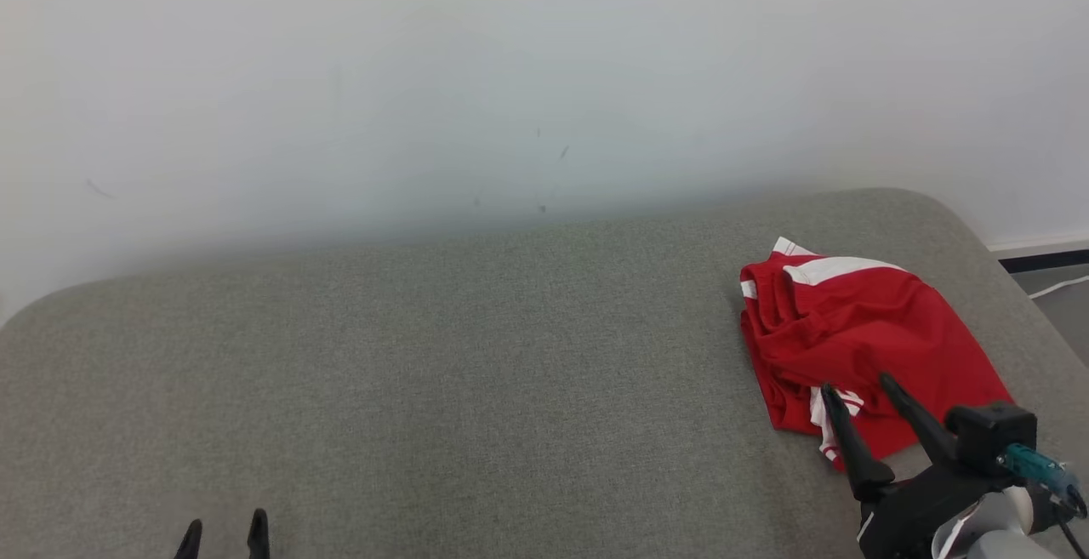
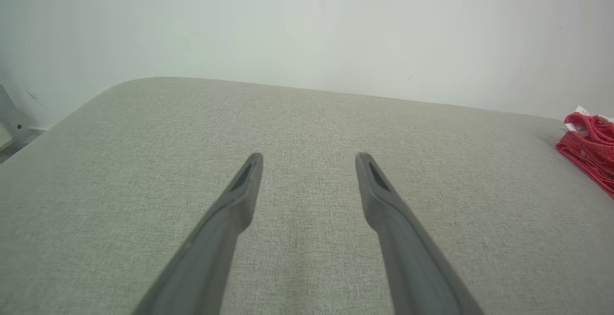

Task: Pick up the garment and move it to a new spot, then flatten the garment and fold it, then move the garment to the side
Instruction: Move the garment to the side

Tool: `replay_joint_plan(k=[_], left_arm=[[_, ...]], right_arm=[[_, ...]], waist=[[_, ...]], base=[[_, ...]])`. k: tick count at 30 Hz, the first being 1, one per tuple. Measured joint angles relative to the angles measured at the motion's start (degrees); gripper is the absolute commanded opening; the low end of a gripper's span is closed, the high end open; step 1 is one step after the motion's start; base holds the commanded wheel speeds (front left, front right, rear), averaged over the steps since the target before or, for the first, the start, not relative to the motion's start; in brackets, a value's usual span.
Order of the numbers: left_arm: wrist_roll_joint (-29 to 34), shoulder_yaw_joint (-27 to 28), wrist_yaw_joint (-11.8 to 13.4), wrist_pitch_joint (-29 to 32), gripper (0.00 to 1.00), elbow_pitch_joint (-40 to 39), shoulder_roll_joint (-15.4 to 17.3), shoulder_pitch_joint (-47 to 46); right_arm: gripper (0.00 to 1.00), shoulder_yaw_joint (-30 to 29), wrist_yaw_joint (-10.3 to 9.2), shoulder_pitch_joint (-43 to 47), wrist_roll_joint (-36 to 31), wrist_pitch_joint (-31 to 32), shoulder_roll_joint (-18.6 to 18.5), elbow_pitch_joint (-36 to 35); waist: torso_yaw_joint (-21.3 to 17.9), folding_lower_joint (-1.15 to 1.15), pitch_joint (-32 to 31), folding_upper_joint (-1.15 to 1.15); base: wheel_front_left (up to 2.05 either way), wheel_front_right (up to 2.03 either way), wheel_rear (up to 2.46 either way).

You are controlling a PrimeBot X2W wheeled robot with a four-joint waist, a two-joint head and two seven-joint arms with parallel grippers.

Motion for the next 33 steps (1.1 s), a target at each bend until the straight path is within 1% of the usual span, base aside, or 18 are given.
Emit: replay_joint_plan(k=[2, 6, 12, 15, 19, 22, 33], left_arm=[[0.01, 0.55, 0.1, 0.0, 1.0, -0.18, 0.29, 0.85], [0.53, 1.22, 0.54, 0.0, 1.0, -1.16, 0.01, 0.99], [1.2, 2.56, 1.0, 0.0, 1.0, -1.81, 0.1, 1.0], [1.2, 3.58, 1.02, 0.0, 1.0, -2.1, 0.09, 1.07], [1.34, 3.79, 1.03, 0.0, 1.0, -2.96, -0.97, 1.26], [1.57, 3.72, 1.09, 0.0, 1.0, -3.1, -1.27, 1.8], [3.85, 2.8, 1.11, 0.62, 1.0, -2.99, -0.62, 1.85]], right_arm=[[1.0, -0.19, -0.26, 1.03, -2.09, 0.0, -0.19, -1.3], [1.0, -1.98, -0.68, 3.43, -4.24, 0.0, -0.3, -3.2], [1.0, -7.49, -0.7, 6.91, -5.0, 0.0, 0.05, -4.99], [1.0, -10.59, -0.75, 8.21, -5.01, -0.01, 0.86, -5.58], [1.0, -13.57, -0.75, 10.06, -5.48, -0.01, 3.13, -5.95], [1.0, -14.17, -0.75, 11.13, -7.9, -0.01, 4.02, -6.42], [1.0, -13.65, -0.75, 12.46, -13.06, 0.0, 3.71, -5.46]], waist=[[-0.25, 0.0, -0.06, 0.0], [-0.53, 0.0, -0.07, 0.0], [-0.41, 0.0, -0.03, 0.0], [-0.3, 0.0, -0.05, 0.0], [-0.14, 0.0, -0.02, 0.0], [0.05, 0.0, 0.01, 0.0], [0.87, 0.0, 0.17, 0.0]], base=[[0.0, 0.0, 0.0], [0.0, 0.0, 0.0], [0.0, 0.0, 0.0], [0.0, 0.0, 0.0], [0.0, 0.0, 0.0], [0.0, 0.0, 0.0], [0.0, 0.0, 0.0]])
